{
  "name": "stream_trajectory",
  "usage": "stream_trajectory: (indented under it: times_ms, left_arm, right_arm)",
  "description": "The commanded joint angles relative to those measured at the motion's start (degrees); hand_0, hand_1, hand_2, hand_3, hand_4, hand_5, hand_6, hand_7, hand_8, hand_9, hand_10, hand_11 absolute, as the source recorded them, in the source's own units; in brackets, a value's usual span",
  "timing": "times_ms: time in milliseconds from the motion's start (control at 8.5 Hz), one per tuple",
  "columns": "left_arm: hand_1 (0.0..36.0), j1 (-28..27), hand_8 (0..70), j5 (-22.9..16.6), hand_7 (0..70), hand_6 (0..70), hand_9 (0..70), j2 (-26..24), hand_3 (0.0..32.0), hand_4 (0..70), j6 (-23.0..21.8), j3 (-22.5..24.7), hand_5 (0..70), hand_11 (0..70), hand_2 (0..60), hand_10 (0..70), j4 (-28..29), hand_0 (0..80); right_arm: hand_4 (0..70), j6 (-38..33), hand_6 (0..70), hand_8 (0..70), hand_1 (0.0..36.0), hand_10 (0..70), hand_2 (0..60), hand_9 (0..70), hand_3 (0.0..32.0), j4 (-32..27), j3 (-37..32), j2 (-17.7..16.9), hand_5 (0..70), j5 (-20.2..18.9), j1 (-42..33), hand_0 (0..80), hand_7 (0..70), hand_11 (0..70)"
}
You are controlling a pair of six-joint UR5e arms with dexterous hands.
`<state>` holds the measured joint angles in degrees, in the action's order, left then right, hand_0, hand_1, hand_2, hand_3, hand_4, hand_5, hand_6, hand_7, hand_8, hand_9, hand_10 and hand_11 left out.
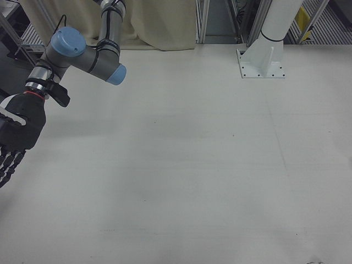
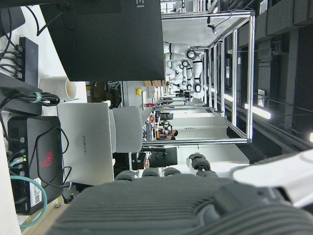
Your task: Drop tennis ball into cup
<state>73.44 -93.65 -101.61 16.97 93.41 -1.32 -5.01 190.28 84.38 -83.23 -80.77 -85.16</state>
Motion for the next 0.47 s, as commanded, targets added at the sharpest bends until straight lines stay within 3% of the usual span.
stream_trajectory:
  times_ms: [0, 118, 235, 353]
  left_arm:
    - [36.0, 3.1, 31.6, 0.0, 30.8, 39.1, 20.5, -0.4, 32.0, 0.0, -0.6, -2.6, 23.9, 37.9, 56.0, 23.9, 0.9, 80.0]
    - [36.0, 3.2, 31.8, 0.0, 31.1, 39.3, 20.9, -1.7, 32.0, 0.0, -0.6, -3.6, 24.2, 39.0, 55.1, 24.5, 0.6, 80.0]
    - [36.0, 3.7, 33.2, 0.0, 30.0, 46.0, 20.7, -2.7, 32.0, 0.0, -0.7, -4.6, 25.8, 39.9, 56.6, 25.1, 0.4, 80.0]
    - [36.0, 3.9, 32.1, 0.0, 31.9, 39.6, 21.3, -3.2, 32.0, 0.0, -1.0, -4.8, 24.5, 40.2, 55.3, 25.4, 0.4, 80.0]
  right_arm:
    - [0.0, 0.0, 0.0, 0.0, 0.0, 0.0, 0.0, 0.0, 0.0, 0.0, 0.0, 0.0, 0.0, 0.0, 0.0, 0.0, 0.0, 0.0]
    - [0.0, 0.0, 0.0, 0.0, 0.0, 0.0, 0.0, 0.0, 0.0, 0.0, 0.0, 0.0, 0.0, 0.0, 0.0, 0.0, 0.0, 0.0]
    - [0.0, 0.0, 0.0, 0.0, 0.0, 0.0, 0.0, 0.0, 0.0, 0.0, 0.0, 0.0, 0.0, 0.0, 0.0, 0.0, 0.0, 0.0]
    - [0.0, 0.0, 0.0, 0.0, 0.0, 0.0, 0.0, 0.0, 0.0, 0.0, 0.0, 0.0, 0.0, 0.0, 0.0, 0.0, 0.0, 0.0]
